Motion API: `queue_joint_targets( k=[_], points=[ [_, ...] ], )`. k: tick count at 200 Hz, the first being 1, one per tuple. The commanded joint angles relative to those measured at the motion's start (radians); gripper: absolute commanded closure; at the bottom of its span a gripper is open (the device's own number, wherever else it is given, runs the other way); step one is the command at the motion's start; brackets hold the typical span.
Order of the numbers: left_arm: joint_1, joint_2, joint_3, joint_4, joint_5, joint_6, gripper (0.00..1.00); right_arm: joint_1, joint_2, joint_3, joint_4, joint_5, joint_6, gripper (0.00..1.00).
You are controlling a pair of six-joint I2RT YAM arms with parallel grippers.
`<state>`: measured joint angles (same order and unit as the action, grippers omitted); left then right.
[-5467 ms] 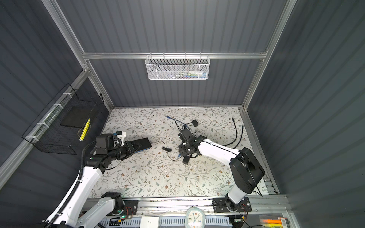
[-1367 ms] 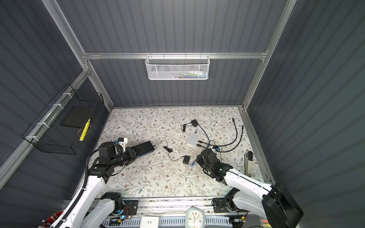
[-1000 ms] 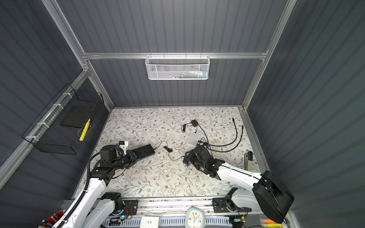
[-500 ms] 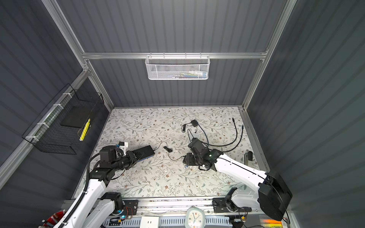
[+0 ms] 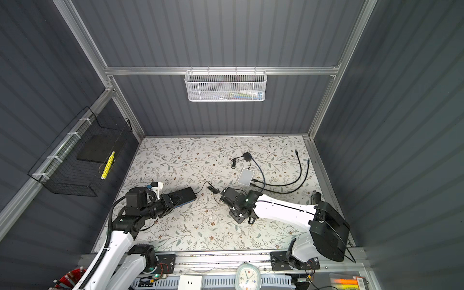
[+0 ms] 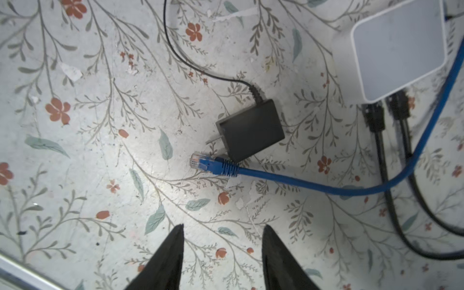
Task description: Insert the plug into the switch port
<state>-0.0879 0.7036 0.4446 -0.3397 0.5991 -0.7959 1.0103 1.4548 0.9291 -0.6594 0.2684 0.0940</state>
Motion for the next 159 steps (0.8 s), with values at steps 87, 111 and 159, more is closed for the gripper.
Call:
queue_joint_targets(
  k=[87,111,159],
  points=[
    [0.007,-0.050,0.009,0.016,0.039,0.003,1.00,0.008,0.108,-0.096,0.182,0.090,-0.322,0.50],
    [0.007,-0.044,0.016,0.015,0.046,0.009,1.00,0.008,0.146,-0.088,0.203,0.101,-0.330,0.51],
    [0.007,-0.026,0.009,0.033,0.049,0.008,1.00,-0.015,0.180,-0.118,0.265,0.129,-0.367,0.52]
  ],
)
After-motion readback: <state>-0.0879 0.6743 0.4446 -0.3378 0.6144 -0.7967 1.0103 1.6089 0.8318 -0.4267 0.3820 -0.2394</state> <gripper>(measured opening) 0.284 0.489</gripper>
